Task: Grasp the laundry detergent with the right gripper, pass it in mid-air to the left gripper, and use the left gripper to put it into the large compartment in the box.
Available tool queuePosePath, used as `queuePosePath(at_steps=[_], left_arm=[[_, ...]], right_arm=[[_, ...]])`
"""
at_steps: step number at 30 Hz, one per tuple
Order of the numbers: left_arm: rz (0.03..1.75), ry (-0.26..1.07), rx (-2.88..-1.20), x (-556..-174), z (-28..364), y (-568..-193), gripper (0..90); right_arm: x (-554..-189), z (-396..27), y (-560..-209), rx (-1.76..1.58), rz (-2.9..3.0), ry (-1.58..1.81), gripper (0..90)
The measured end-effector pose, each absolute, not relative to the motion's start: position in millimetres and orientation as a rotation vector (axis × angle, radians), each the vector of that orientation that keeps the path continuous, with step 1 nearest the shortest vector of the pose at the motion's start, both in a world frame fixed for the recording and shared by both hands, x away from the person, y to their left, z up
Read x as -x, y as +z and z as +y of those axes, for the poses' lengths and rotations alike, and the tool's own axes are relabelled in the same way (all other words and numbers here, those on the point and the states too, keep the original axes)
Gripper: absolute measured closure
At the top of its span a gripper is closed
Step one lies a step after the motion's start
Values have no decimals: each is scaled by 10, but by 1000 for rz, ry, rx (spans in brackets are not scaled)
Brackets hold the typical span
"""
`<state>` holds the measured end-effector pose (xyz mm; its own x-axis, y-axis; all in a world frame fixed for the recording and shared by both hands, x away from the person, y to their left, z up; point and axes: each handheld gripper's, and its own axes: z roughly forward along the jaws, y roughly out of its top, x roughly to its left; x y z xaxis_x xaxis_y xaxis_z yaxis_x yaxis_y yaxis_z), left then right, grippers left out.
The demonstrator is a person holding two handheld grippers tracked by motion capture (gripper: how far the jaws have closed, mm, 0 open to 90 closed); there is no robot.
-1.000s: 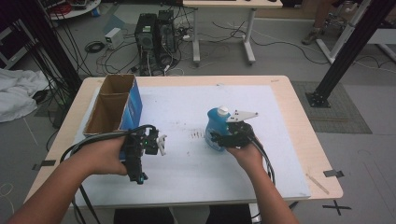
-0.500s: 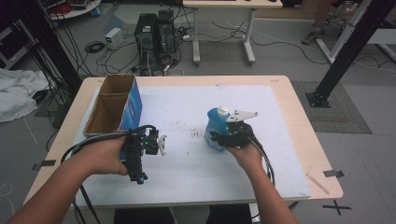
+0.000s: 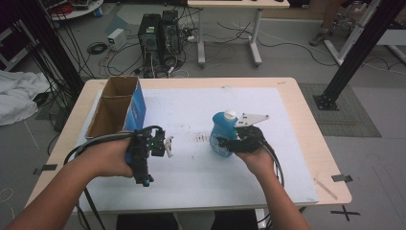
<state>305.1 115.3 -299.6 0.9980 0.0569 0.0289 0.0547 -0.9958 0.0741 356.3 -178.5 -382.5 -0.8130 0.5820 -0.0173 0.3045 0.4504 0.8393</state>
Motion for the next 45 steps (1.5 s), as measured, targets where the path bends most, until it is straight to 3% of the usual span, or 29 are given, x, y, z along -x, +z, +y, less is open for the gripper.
queuePosePath(at_steps=[17, 45], left_arm=[[29, 94, -3048, -3118, 832, -2632, 46], [-60, 79, -3032, -3199, 449, -2591, 46]], right_arm=[[-3254, -1653, -3471, -433, 2568, 1331, 472], [-3201, -1243, -3694, -132, 2748, 1414, 471]])
